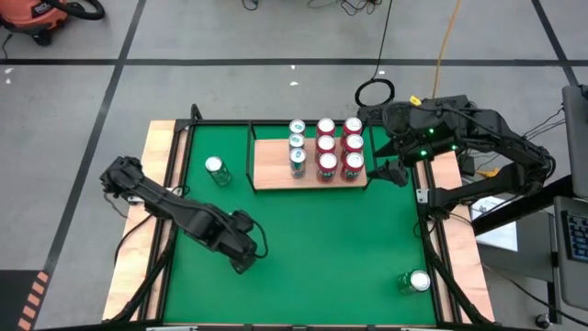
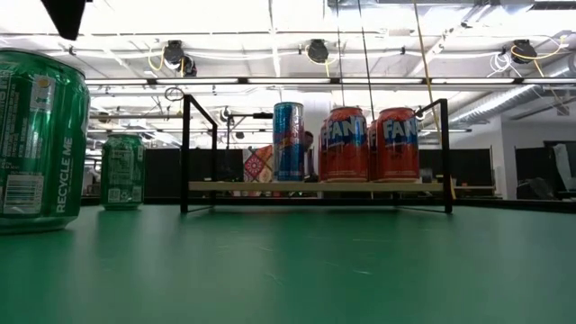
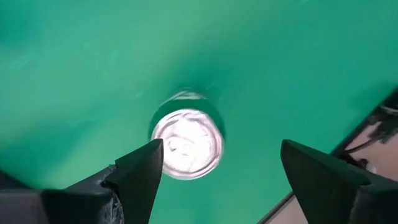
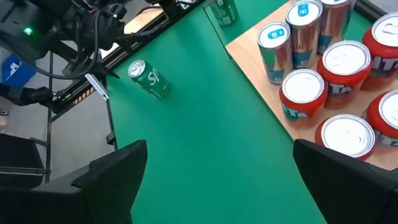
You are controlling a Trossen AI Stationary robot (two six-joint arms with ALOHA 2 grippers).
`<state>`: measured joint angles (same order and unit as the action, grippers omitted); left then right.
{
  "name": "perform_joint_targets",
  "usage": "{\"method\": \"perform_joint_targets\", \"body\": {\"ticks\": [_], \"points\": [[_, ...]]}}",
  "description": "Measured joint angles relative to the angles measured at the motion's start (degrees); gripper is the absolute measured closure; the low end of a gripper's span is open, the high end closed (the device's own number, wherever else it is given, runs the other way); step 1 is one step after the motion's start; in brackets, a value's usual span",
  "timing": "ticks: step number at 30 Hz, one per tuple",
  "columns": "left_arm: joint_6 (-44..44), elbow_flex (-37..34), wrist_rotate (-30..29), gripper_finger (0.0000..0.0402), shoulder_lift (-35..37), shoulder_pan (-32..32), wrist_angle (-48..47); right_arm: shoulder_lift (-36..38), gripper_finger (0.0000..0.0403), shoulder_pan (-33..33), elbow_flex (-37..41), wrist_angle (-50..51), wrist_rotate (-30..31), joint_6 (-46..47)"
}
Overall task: Place canned beverage on shelf
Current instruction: Put the green soda can on the shelf
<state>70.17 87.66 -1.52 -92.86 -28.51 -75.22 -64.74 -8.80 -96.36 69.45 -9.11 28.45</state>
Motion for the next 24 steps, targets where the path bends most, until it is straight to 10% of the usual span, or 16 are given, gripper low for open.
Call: {"method": "perform_joint_targets", "body": {"ticks": [24], "points": [[-4.8, 0.0, 7.8, 0.0086, -13.7, 1.9, 0.0, 0.1, 0.0010, 0.8, 0.0, -0.2, 0.3, 0.9]]}}
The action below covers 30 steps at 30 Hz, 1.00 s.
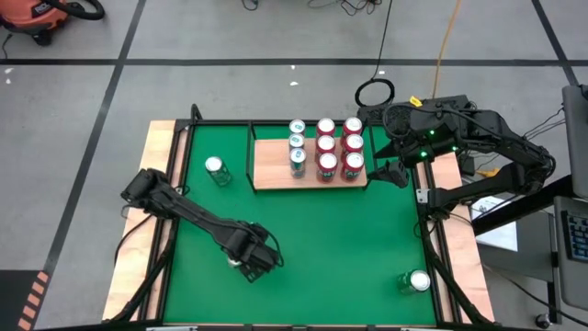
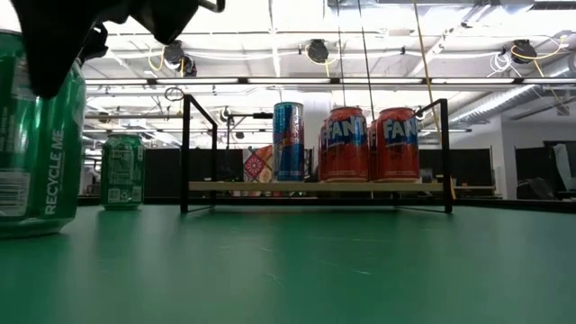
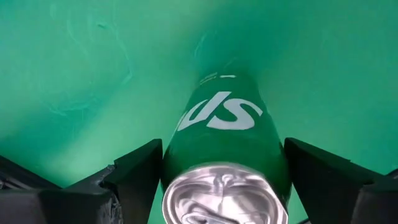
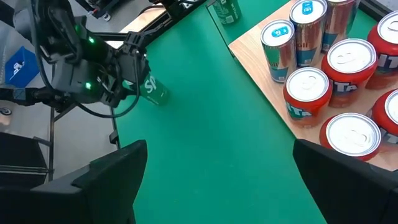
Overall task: Place canned beverage on shelf
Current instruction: Put the green soda can on the shelf
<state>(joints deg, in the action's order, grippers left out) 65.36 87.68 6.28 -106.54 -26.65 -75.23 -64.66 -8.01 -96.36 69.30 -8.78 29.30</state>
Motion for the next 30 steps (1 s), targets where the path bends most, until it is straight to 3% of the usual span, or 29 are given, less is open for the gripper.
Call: {"method": "perform_joint_targets", "body": {"ticks": [6, 16, 30], "points": [[-1.3, 0.0, -0.2, 0.0088, -0.2, -0.2, -0.3, 0.0, 0.0010, 0.0, 0.0, 0.0, 1.3, -0.1], [-9.4, 0.0, -0.2, 0.0145, -0.1, -0.2, -2.8, -0.6, 0.0010, 0.0, 0.0, -0.9, 6.4, 0.0], [-22.0, 0.1, -8.6, 0.0150, 7.4, 4.9, -6.3, -5.3, 0.0010, 0.0, 0.0, -5.4, 7.2, 0.0]]}}
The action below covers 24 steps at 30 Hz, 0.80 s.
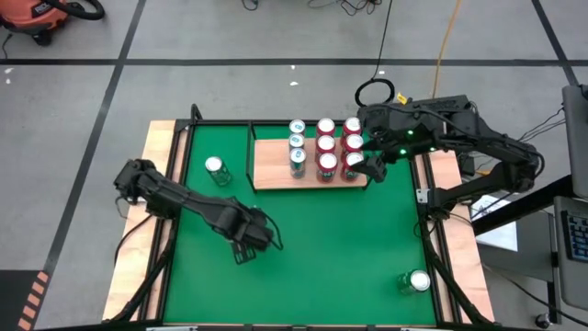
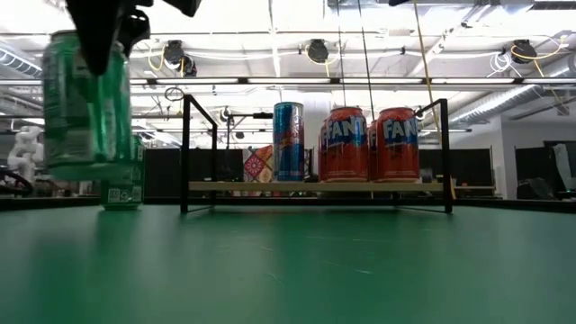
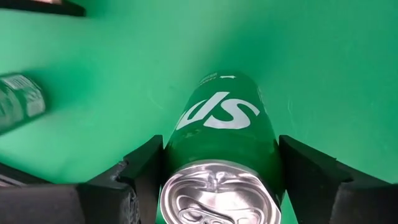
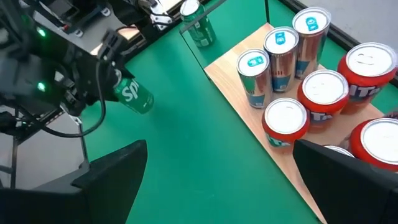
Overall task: Place canned beverage on shelf
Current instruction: Put the green soda can on the shelf
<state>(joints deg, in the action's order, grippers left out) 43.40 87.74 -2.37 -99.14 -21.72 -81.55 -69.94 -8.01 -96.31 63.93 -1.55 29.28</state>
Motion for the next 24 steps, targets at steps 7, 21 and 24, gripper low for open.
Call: {"method": "perform_joint_targets", "body": {"ticks": [7, 21, 24], "points": [[-3.9, 0.0, -2.4, 0.0153, 5.0, 3.9, 0.3, -3.8, 0.0010, 2.0, 0.0, -6.5, -0.2, 0.0], [-1.8, 0.0, -4.4, 0.0153, 20.2, 10.6, 9.0, -19.0, 0.0010, 6.8, 0.0, -21.2, -5.9, -4.9], [-2.2, 0.0, -5.5, 0.0153, 21.9, 11.5, 10.7, -23.0, 0.0010, 7.2, 0.0, -27.5, -11.5, -4.3]]}}
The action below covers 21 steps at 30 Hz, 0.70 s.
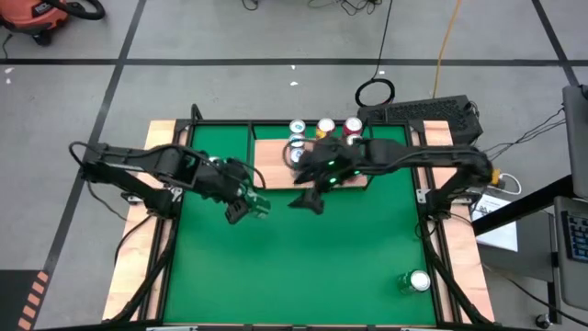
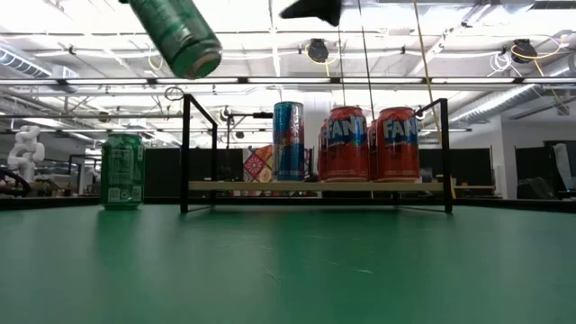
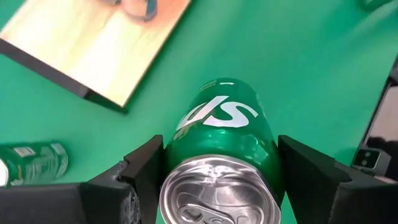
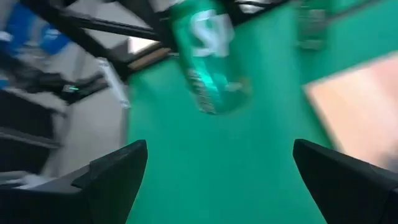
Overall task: Place canned beverage on shelf
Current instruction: Put the green soda can on the shelf
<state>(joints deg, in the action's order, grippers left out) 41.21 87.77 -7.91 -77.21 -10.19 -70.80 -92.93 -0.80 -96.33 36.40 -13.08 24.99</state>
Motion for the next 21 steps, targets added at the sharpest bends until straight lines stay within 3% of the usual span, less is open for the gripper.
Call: {"method": "perform_joint_targets", "body": {"ticks": [6, 21], "points": [[-4.0, 0.0, -0.2, 0.0154, 1.5, 0.5, 3.8, -5.3, 0.0009, 0.7, 0.0, -9.0, -3.4, 2.7], [-11.9, 0.0, 0.6, 0.0155, 1.5, 0.5, 12.2, -6.4, 0.0003, 0.1, 0.0, -11.2, -5.1, -3.6]]}}
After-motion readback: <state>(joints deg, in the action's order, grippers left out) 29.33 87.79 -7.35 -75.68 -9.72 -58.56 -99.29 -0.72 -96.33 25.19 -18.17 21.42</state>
